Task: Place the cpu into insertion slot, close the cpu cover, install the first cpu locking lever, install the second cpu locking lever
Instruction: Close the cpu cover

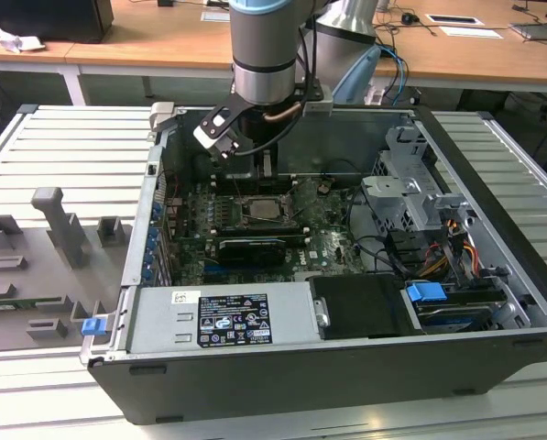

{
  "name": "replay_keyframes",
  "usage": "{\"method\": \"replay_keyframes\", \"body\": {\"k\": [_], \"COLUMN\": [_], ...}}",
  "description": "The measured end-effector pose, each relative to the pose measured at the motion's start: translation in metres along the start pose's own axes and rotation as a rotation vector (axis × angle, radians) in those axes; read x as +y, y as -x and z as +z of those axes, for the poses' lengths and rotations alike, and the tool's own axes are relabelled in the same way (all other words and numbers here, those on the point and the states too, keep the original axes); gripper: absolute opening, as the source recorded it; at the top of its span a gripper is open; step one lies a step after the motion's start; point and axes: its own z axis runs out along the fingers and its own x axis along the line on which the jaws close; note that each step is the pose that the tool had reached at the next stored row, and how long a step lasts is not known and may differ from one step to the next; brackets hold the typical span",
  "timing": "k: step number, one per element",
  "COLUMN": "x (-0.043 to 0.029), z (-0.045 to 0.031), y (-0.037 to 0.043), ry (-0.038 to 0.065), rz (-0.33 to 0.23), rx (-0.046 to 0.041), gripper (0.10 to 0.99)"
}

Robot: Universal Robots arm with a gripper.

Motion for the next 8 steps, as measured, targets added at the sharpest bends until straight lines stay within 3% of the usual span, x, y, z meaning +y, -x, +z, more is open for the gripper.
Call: {"method": "replay_keyframes", "body": {"k": [8], "x": [0.0001], "z": [-0.0009], "y": [-0.0001], "ry": [0.0], "rz": [0.0], "rx": [0.0], "gripper": [0.106]}}
